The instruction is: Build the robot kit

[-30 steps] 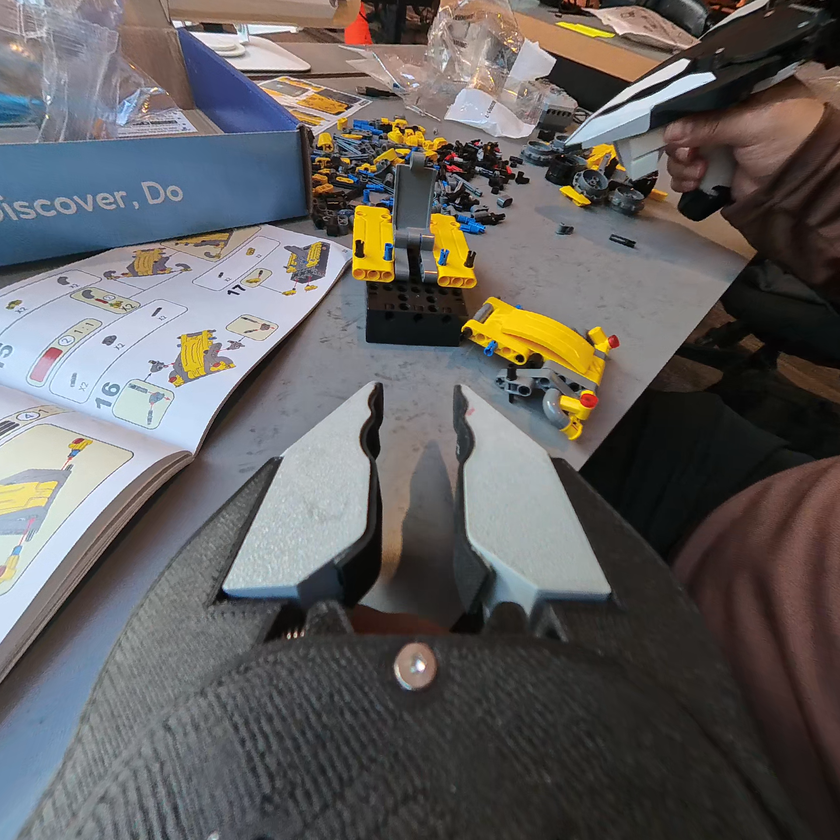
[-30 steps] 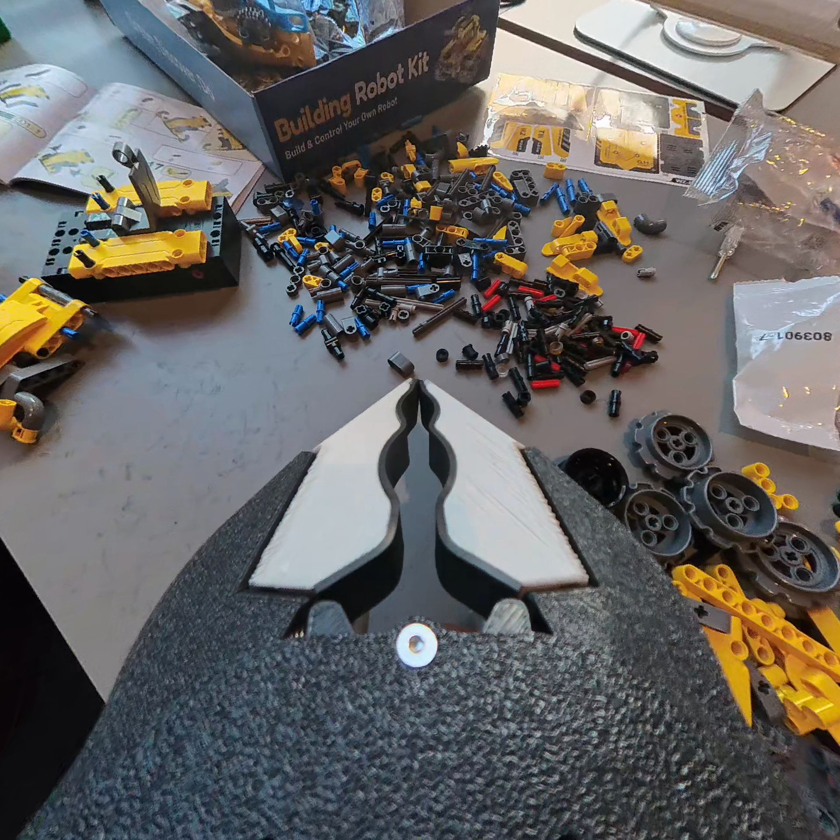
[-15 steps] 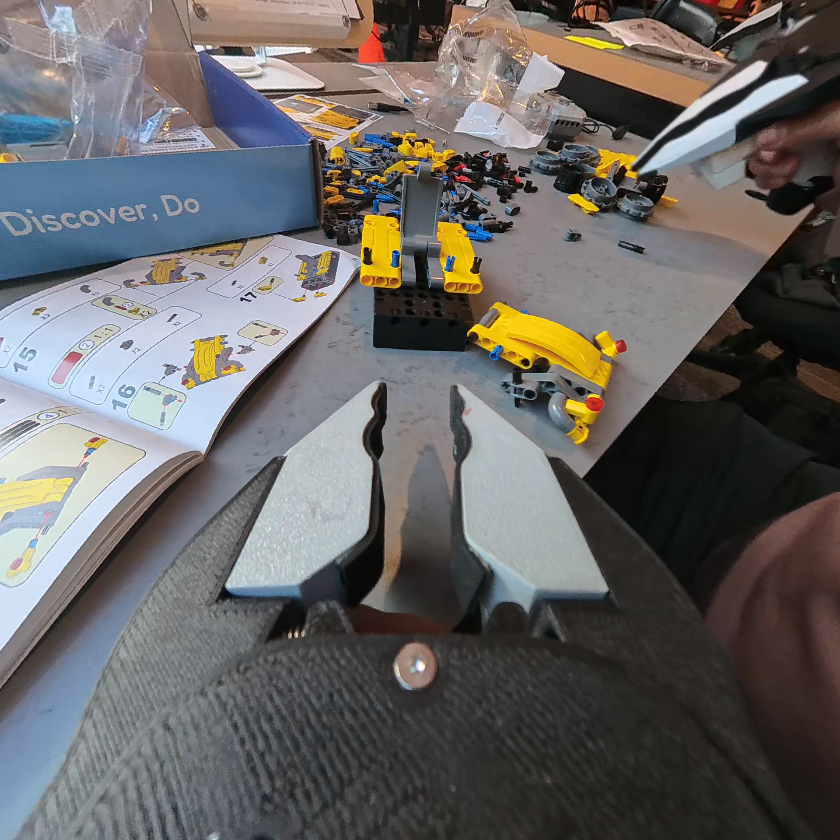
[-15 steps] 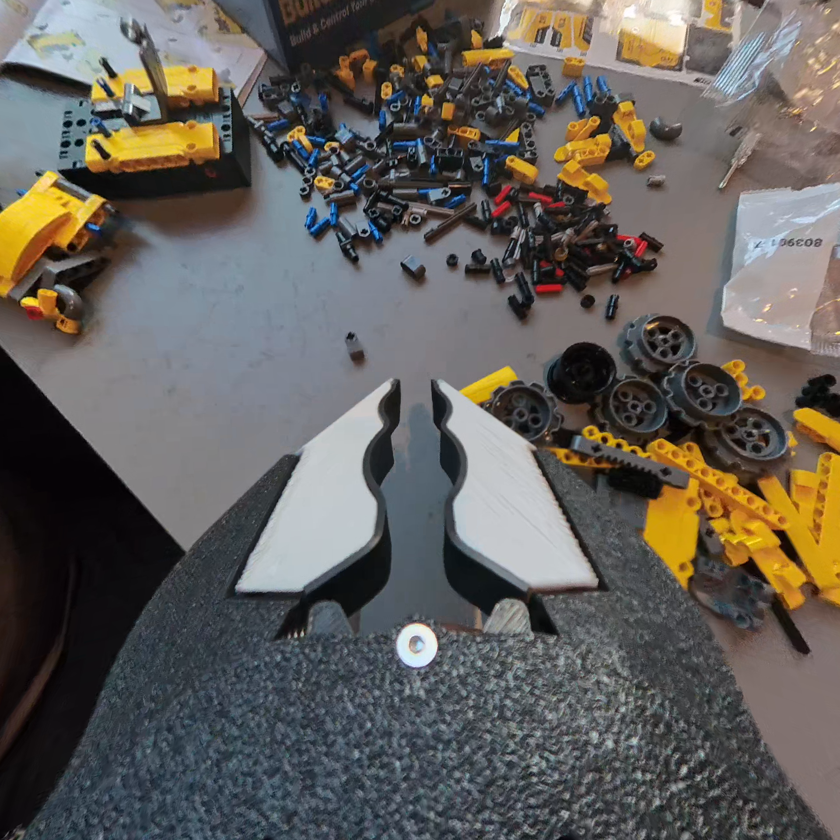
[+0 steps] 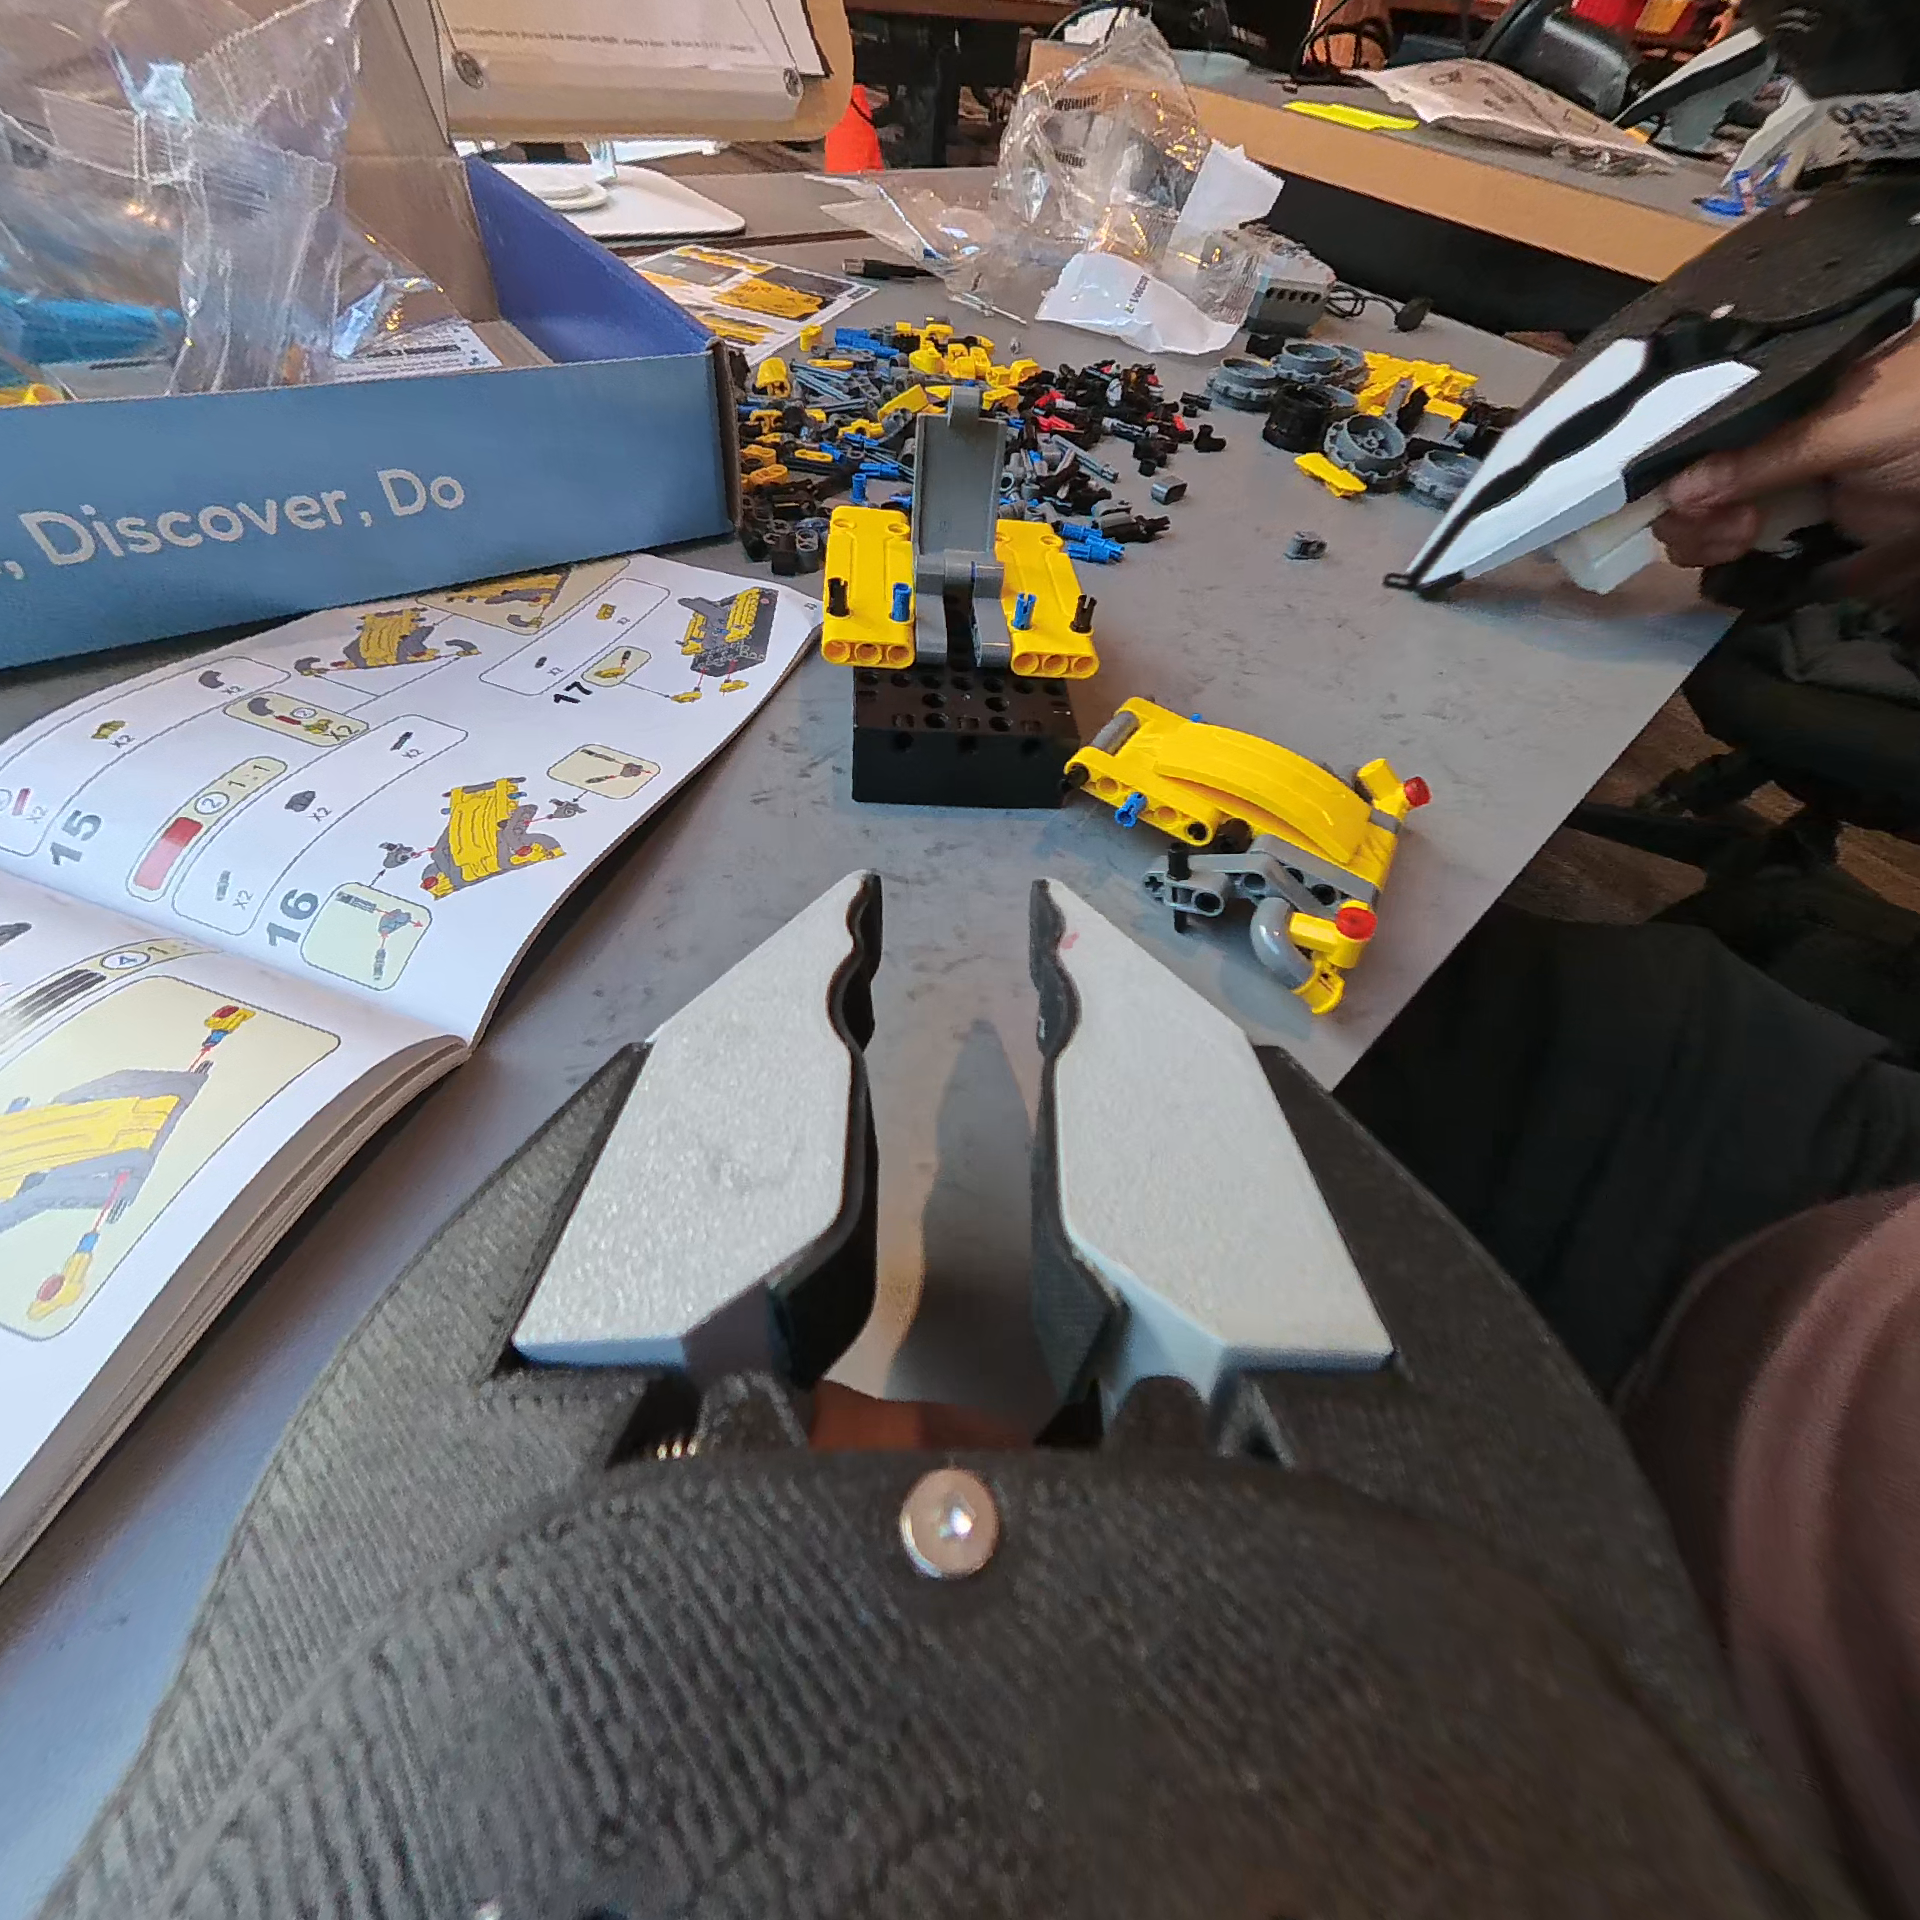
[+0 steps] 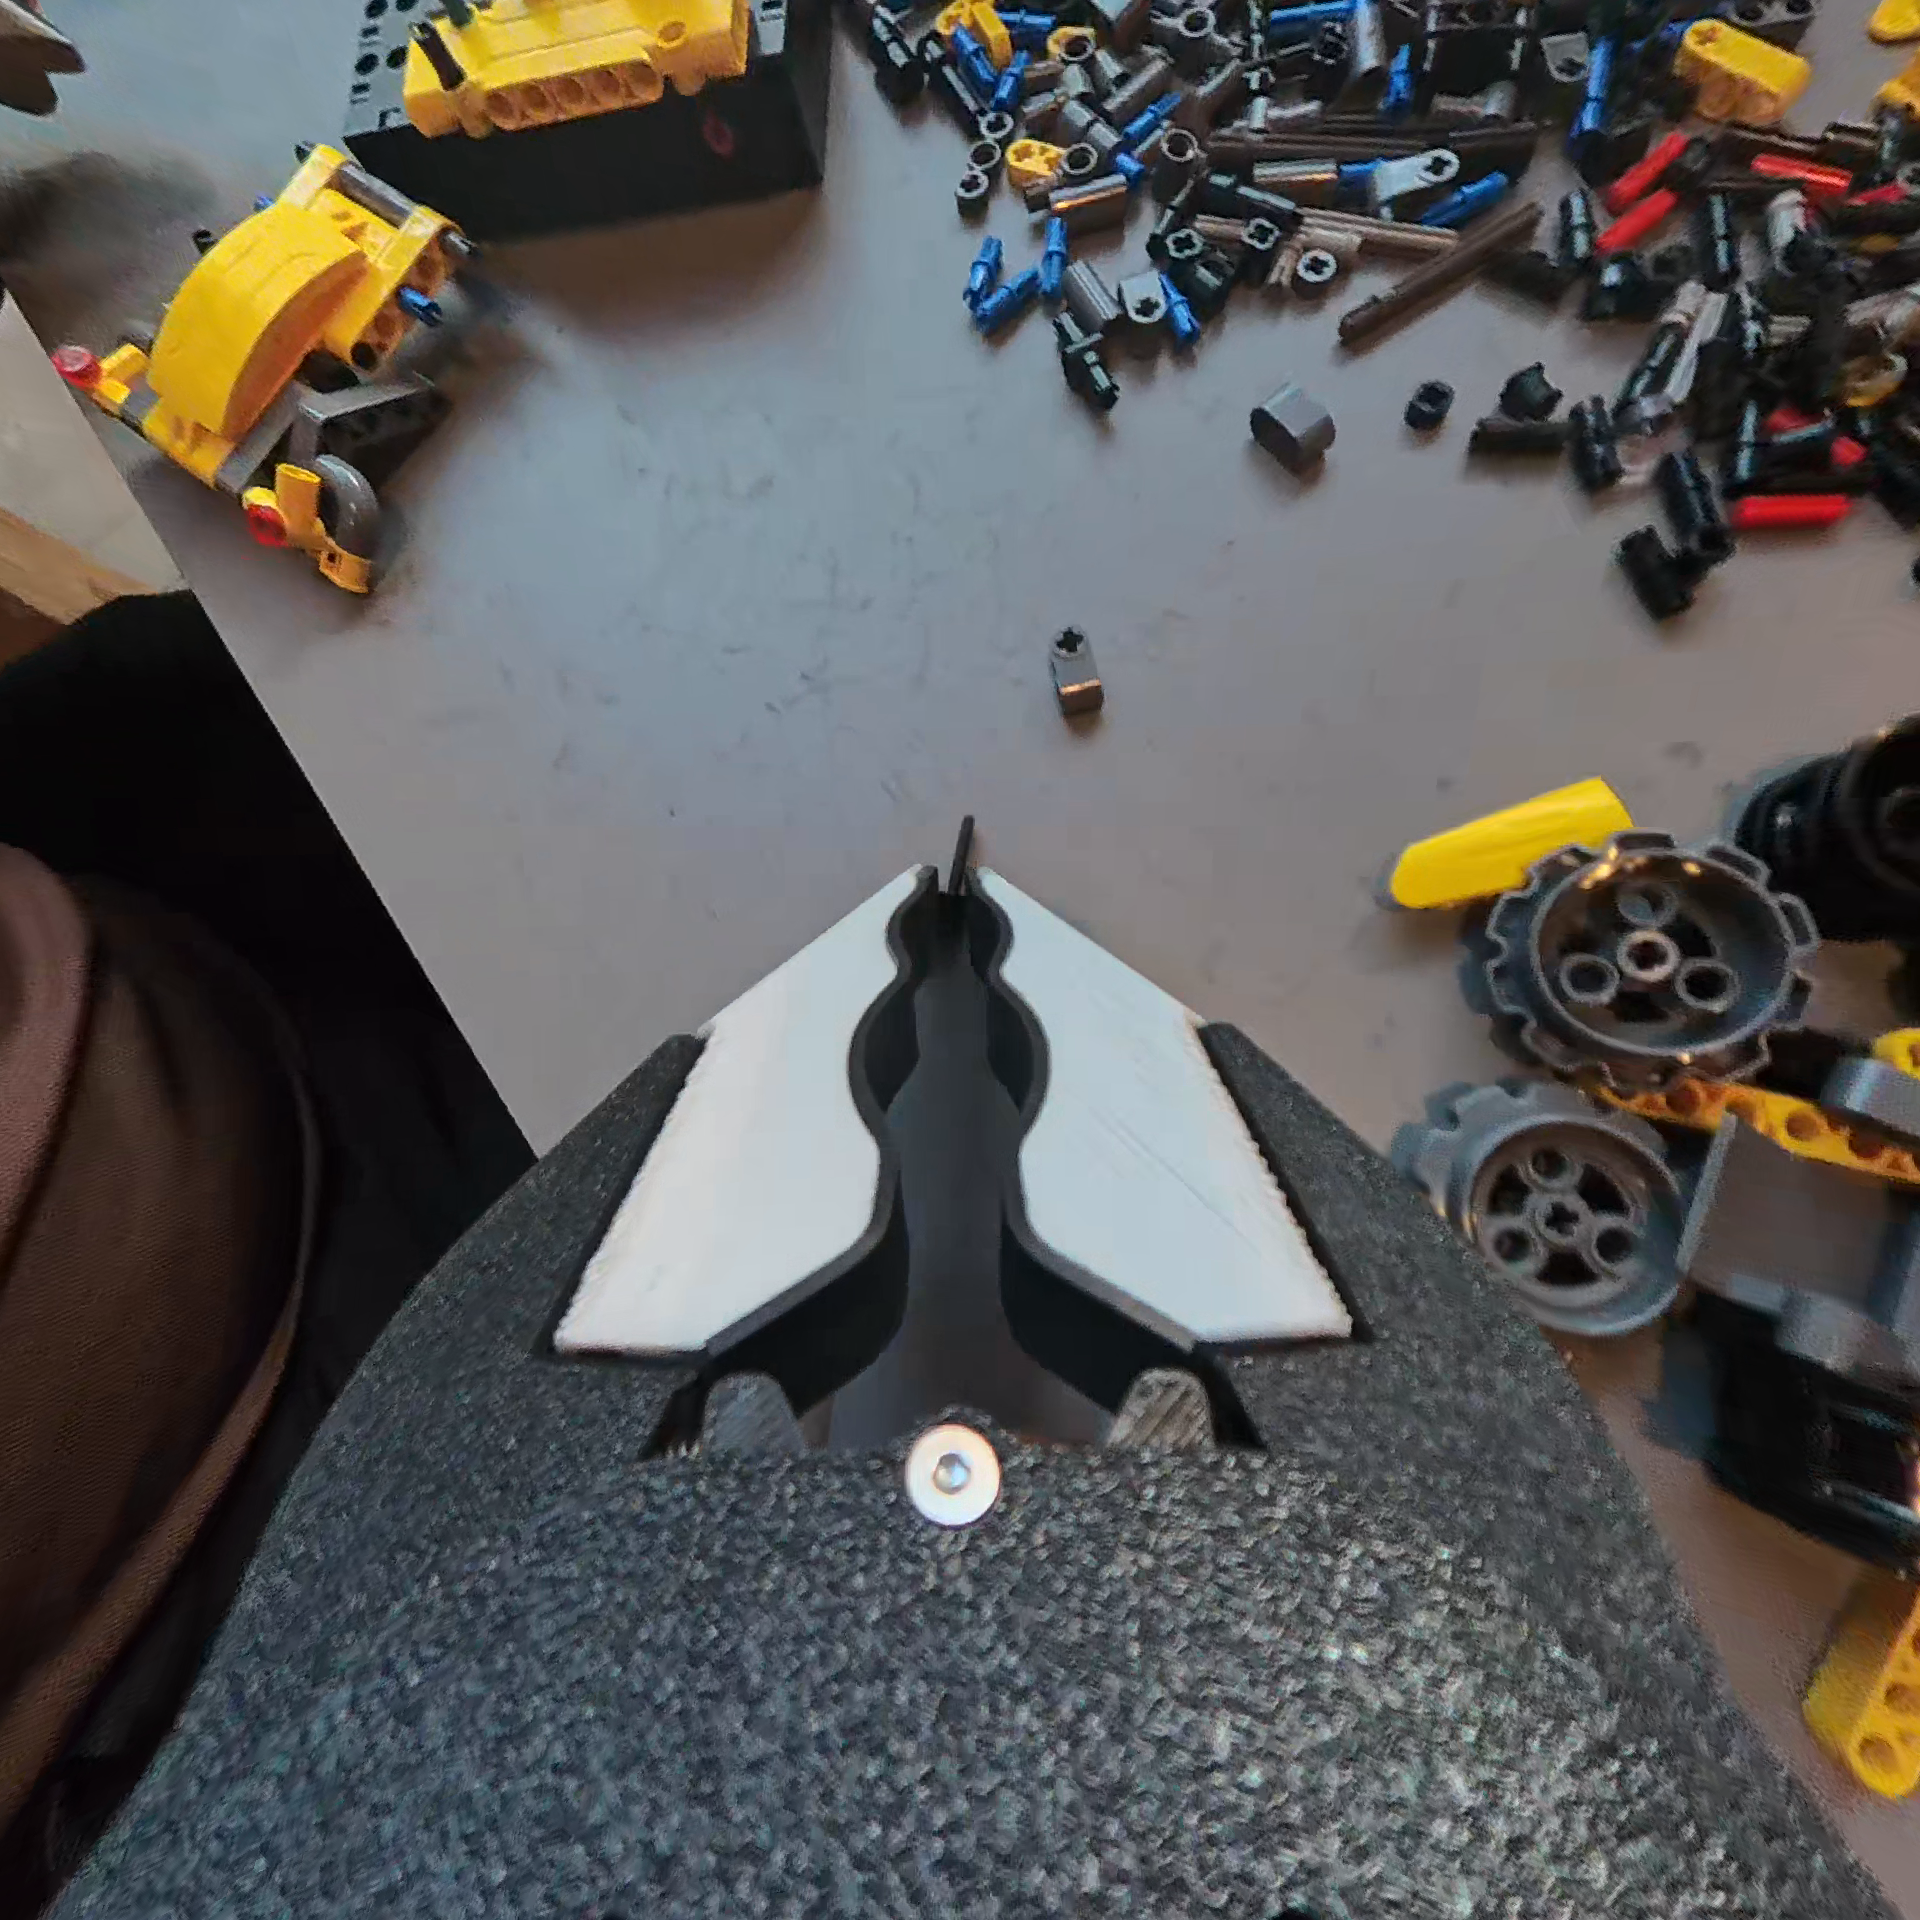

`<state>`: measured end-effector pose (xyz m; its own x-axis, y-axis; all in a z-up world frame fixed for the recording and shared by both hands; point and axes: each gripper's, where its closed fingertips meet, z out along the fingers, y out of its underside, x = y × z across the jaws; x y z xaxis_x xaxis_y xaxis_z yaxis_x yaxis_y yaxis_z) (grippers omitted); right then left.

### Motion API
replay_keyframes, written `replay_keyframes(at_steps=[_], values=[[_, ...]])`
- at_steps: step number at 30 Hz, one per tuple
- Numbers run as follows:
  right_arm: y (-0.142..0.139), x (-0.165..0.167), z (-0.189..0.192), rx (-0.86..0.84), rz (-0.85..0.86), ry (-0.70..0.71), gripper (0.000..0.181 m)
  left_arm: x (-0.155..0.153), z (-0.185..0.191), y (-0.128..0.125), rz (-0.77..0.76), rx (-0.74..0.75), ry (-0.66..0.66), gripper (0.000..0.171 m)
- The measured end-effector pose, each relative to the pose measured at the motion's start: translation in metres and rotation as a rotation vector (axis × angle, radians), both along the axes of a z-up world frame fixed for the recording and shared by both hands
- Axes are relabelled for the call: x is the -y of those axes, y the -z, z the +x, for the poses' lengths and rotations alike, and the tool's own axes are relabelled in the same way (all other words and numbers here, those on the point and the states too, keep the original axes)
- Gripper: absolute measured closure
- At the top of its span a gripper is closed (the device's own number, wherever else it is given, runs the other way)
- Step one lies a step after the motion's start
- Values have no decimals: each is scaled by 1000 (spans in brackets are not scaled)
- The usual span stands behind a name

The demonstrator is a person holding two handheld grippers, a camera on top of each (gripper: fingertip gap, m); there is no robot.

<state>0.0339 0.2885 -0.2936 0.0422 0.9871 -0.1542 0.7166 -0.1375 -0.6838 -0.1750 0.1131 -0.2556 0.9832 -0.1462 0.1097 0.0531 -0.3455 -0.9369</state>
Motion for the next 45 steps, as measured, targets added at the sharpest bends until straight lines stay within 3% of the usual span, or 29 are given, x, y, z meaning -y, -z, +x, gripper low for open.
replay_keyframes(at_steps=[3,5,9,13,17,20,23,27,32,37,42,45], values=[[-1,3,-13,-1,42,-37,179,0,0,0,4,1,-1,146],[-8,4,-18,-23,32,-44,169,1,0,-1,7,1,1,146],[-42,-17,7,-91,99,26,164,2,0,-3,23,5,2,146],[-102,-74,80,-249,231,292,167,3,-1,-4,35,24,4,146],[-153,-111,170,-532,155,555,170,2,-1,-3,28,16,1,146],[-140,-124,223,-514,124,687,166,0,-1,-1,11,20,-4,146],[-125,-121,247,-502,155,733,166,0,-3,-1,6,25,-12,147],[-105,-106,235,-542,93,685,166,0,-4,-2,15,13,-26,148],[-75,-84,200,-470,113,576,160,2,-4,-5,55,-11,-32,149],[-80,-53,165,-502,115,453,155,5,-4,-13,115,-2,-33,144],[-81,-15,137,-432,177,321,144,22,2,-20,175,23,-62,137],[-85,2,122,-368,260,277,136,37,11,-17,194,-36,-44,137]])
